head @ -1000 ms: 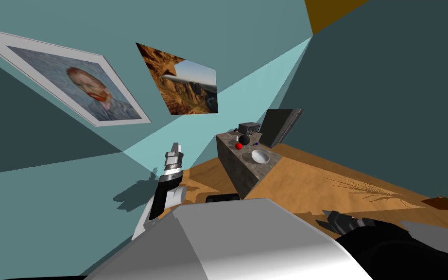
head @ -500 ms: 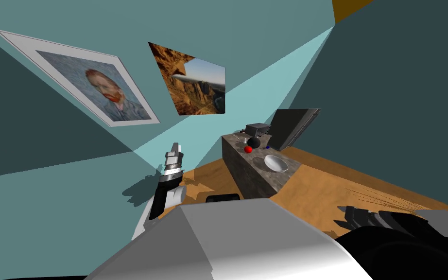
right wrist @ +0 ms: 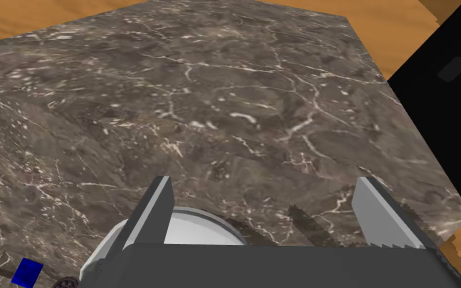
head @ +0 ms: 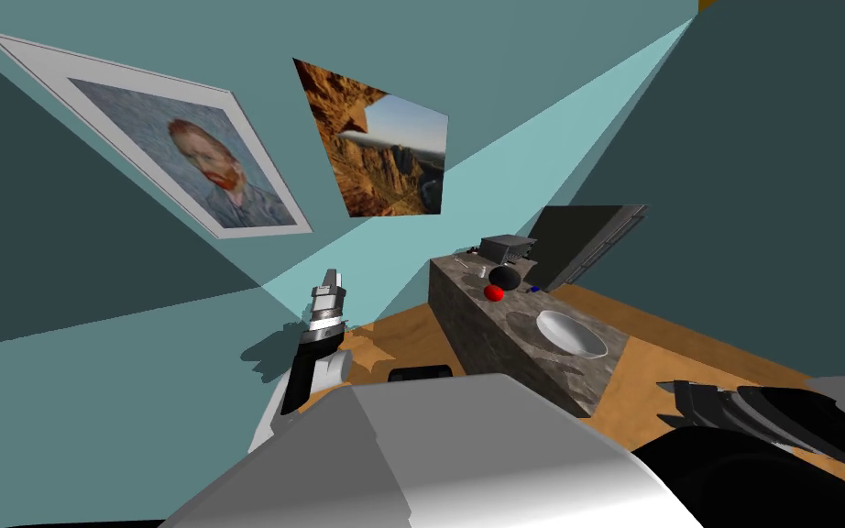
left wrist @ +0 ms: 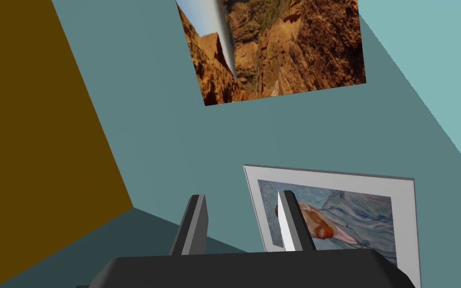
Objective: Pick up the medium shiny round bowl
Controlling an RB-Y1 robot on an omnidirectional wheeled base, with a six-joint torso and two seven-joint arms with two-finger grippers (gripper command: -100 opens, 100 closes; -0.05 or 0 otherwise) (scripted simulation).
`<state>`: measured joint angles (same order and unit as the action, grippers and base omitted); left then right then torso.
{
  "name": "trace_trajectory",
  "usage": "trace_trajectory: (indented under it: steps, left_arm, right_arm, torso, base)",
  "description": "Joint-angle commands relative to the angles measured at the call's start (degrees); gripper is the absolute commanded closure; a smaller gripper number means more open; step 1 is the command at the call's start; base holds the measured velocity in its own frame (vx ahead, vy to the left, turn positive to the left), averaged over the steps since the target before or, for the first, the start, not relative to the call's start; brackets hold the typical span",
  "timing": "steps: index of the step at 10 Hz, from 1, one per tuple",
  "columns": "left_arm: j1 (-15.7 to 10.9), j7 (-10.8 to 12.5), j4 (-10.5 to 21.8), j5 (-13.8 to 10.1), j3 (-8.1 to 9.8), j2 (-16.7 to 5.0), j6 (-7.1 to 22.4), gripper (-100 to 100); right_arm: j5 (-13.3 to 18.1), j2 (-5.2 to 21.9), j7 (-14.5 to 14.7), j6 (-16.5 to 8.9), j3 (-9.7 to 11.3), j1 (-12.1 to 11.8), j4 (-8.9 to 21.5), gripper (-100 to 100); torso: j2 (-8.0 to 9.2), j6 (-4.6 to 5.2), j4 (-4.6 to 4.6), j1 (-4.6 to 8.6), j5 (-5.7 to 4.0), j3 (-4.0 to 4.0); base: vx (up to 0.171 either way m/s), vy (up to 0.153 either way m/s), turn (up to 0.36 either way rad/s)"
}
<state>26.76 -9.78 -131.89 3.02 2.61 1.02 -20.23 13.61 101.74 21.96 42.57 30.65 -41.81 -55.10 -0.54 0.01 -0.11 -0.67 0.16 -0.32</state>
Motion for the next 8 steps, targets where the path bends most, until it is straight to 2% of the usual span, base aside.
trace_trajectory:
  steps: [1,4,5,7,8]
  left_arm:
    - [0.0,0.0,0.0,0.0,0.0,0.0,0.0,0]
    - [0.0,0.0,0.0,0.0,0.0,0.0,0.0,0]
    - [0.0,0.0,0.0,0.0,0.0,0.0,0.0,0]
    - [0.0,0.0,0.0,0.0,0.01,0.0,0.0,0]
    - [0.0,0.0,0.0,0.0,0.01,0.0,0.0,0]
  right_arm:
    - [2.1,0.2,0.5,0.9,0.2,1.1,2.0,-100]
    - [4.1,0.0,1.4,2.0,0.4,1.5,3.2,-100]
    - [4.7,-1.3,1.6,2.4,0.8,1.5,2.7,-100]
    - [4.7,-1.3,1.6,2.4,0.8,1.5,2.7,-100]
    - [3.6,-0.7,2.0,1.9,0.6,0.5,2.0,-100]
  torso:
    - [0.0,0.0,0.0,0.0,0.0,0.0]
    - [-0.12,0.02,-0.02,-0.09,0.01,-0.07]
    - [-0.18,0.02,-0.04,-0.02,-0.01,-0.11]
    - [0.22,0.06,0.04,0.31,-0.09,0.11]
    - [0.59,0.09,0.13,0.47,-0.13,0.33]
  base:
    - [0.199,0.166,0.155]
    - [0.222,0.157,0.104]
    - [0.214,0.093,0.086]
    - [0.059,0.022,0.008]
    - [0.0,0.0,0.0]
